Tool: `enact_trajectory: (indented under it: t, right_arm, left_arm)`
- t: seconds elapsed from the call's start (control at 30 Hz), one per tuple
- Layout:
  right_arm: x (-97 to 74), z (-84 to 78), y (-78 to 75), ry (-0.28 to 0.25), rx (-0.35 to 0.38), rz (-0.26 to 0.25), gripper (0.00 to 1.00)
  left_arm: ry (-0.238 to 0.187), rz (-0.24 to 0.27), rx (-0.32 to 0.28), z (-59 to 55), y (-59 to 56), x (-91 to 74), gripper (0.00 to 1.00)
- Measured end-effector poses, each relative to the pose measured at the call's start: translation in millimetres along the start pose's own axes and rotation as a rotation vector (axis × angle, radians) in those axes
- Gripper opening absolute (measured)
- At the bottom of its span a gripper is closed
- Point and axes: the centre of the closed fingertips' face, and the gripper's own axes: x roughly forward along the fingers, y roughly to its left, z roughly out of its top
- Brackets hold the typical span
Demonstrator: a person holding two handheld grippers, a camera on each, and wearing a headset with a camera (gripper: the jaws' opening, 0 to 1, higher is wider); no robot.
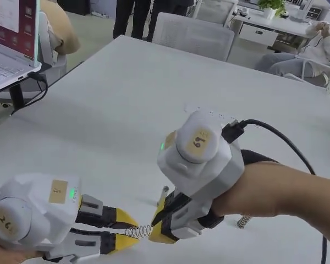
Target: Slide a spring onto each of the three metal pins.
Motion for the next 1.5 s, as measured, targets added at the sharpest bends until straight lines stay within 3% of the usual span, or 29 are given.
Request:
enact_trajectory:
  t: [0.27,0.6,0.93,1.5]
  right_arm:
    - [-10.5,10.6,-6.4,-0.061,-0.012,-0.043,0.08]
    - [-11.1,16.2,-9.4,-0.051,-0.034,-0.047,0.08]
    - [-10.1,17.7,-12.0,-0.071,-0.022,-0.026,0.08]
    - [-7.1,23.0,-12.0,-0.107,0.001,-0.015,0.09]
  left_arm:
    - [-0.046,0.018,-0.066,9.2,5.2,0.7,0.02]
    - [-0.070,0.011,-0.133,10.6,7.5,3.7,0.02]
    - [-0.091,0.023,-0.159,11.0,11.3,1.8,0.01]
    - [-0.149,0.025,-0.187,26.0,10.4,-3.2,0.01]
